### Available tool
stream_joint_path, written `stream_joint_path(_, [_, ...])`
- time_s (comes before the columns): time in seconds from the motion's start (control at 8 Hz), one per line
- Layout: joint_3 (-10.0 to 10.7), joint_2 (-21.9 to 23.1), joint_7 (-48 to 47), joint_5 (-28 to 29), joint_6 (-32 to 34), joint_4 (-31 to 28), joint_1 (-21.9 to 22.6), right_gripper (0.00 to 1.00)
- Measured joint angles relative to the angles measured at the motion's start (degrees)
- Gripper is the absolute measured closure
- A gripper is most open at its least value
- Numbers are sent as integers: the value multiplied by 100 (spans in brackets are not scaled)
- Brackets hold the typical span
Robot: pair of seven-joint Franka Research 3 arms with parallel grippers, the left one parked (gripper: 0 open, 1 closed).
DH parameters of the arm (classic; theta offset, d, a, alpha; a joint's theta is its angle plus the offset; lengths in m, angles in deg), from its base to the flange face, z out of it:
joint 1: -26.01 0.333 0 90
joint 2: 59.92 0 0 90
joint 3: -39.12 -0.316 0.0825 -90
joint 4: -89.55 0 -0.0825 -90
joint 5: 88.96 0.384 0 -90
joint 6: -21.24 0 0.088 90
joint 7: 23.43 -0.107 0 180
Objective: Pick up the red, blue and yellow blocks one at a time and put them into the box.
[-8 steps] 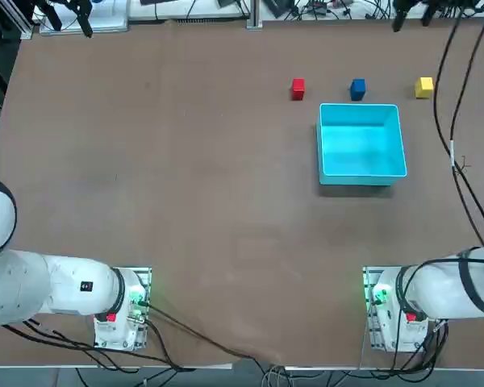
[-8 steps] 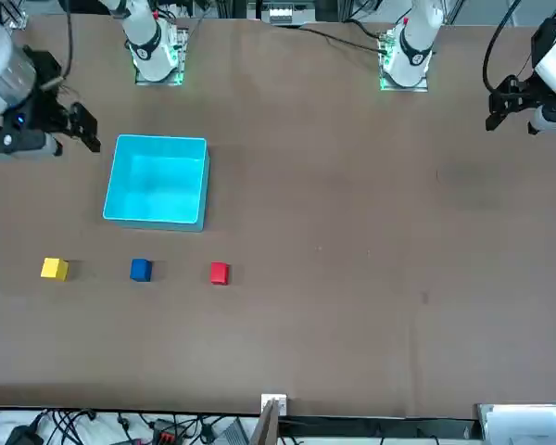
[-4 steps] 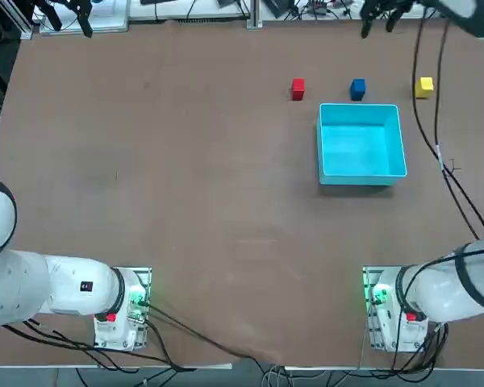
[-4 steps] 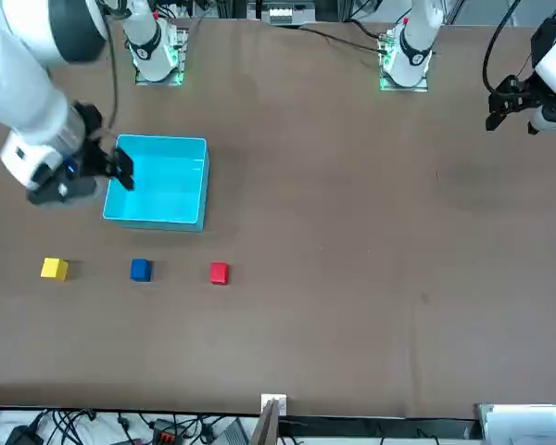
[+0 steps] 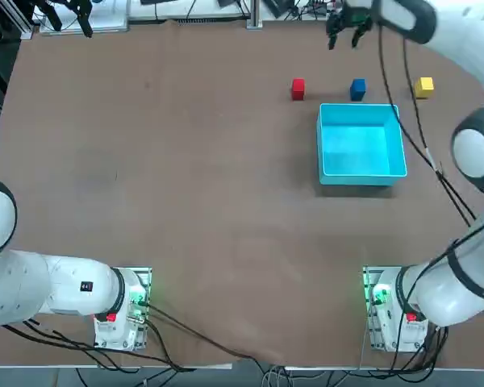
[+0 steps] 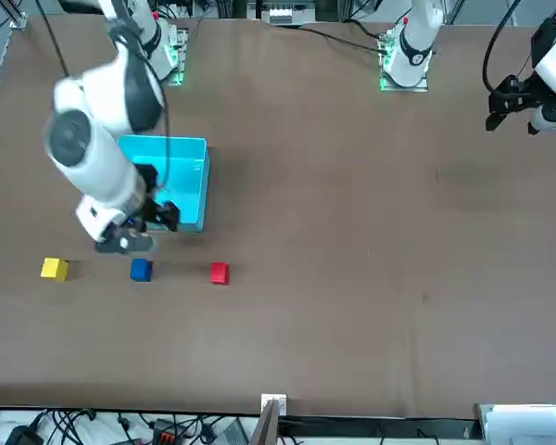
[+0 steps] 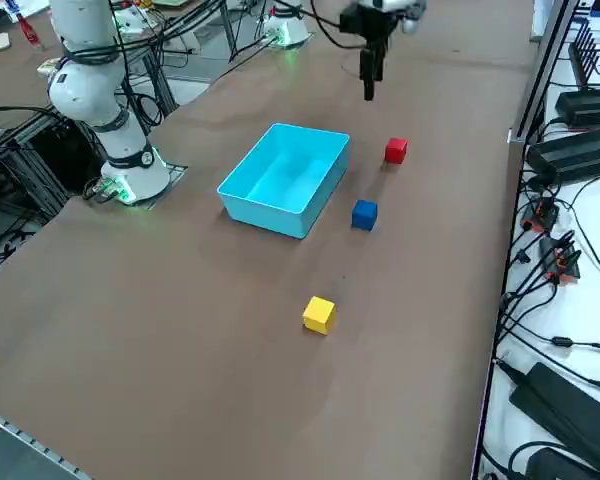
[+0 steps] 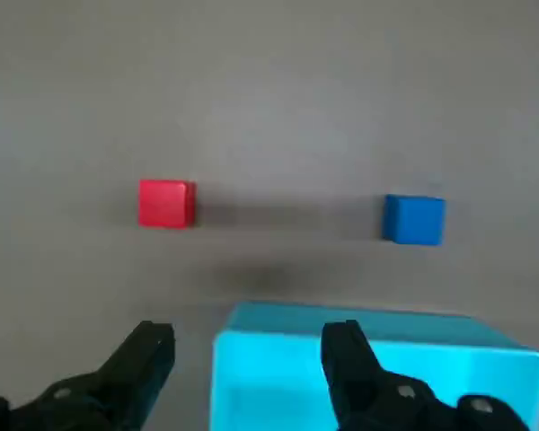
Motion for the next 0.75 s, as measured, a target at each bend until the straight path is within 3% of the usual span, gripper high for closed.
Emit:
stream_joint_path(0.38, [2, -671, -355, 2, -752, 117, 148, 0])
stream_joint_path(0.75, [0, -1287, -371, 3, -1009, 434, 382, 0])
